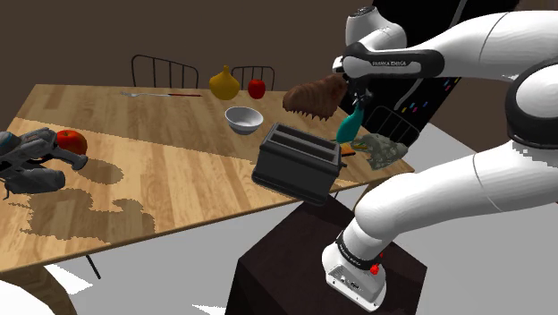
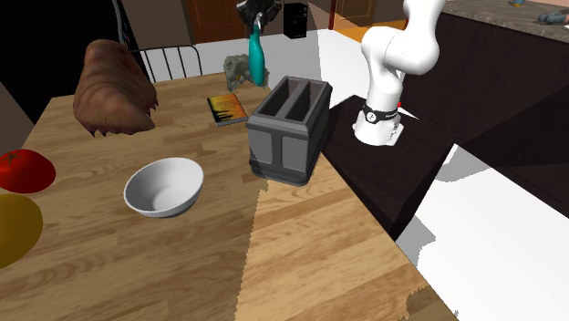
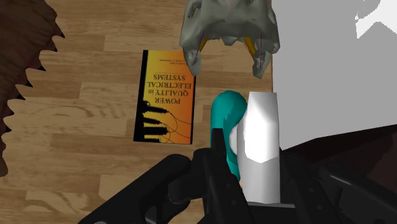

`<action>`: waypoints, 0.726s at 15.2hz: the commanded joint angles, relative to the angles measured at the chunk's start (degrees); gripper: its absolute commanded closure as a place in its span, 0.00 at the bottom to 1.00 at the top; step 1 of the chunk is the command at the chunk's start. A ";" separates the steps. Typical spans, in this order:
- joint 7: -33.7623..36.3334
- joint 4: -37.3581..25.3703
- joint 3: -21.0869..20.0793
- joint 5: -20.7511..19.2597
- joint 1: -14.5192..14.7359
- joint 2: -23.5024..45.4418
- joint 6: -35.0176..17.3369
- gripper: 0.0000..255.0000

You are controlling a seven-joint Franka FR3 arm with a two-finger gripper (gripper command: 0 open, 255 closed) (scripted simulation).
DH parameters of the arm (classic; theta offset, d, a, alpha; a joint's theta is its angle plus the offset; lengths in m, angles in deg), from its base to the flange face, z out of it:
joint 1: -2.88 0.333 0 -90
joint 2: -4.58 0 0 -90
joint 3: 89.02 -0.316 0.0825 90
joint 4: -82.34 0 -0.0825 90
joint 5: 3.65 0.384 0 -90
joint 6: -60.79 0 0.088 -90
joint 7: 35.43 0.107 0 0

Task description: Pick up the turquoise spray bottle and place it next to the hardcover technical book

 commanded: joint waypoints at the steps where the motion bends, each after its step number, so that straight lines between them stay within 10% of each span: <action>1: 0.71 1.24 0.34 -0.42 -0.11 0.22 -1.36 1.00; 11: 4.58 6.91 1.95 -2.69 -0.65 2.22 -8.20 1.00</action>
